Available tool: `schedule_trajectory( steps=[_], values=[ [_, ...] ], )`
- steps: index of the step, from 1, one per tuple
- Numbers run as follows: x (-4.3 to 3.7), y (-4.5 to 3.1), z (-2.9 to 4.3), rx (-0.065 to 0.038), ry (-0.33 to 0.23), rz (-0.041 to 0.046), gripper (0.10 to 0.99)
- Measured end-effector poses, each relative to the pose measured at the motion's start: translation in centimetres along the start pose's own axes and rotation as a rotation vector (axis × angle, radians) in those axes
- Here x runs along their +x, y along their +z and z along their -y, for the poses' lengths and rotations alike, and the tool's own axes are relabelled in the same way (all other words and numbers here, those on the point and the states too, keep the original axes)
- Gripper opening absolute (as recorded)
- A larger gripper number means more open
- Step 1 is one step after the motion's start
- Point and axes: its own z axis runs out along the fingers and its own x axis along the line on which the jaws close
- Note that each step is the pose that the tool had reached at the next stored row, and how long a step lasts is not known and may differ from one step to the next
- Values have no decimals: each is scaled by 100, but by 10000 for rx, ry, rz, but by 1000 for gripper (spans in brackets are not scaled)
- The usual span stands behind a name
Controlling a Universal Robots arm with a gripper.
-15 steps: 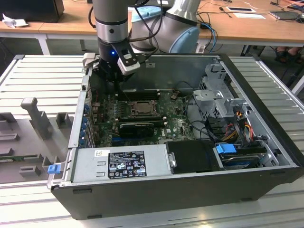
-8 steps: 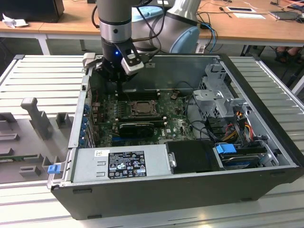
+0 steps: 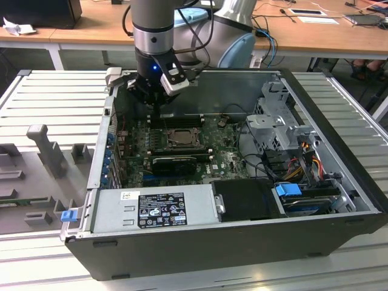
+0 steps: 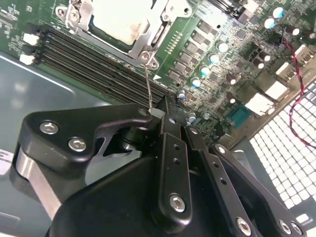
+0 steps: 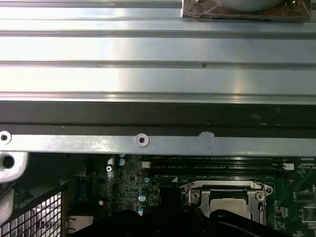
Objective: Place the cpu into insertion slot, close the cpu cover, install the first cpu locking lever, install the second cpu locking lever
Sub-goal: 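Install the first cpu locking lever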
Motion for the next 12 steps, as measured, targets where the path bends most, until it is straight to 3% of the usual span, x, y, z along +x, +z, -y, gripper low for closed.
schedule_trajectory(
  steps=[12],
  values=[
    [-130, -1, 1, 0, -1, 0, 106]
  ],
)
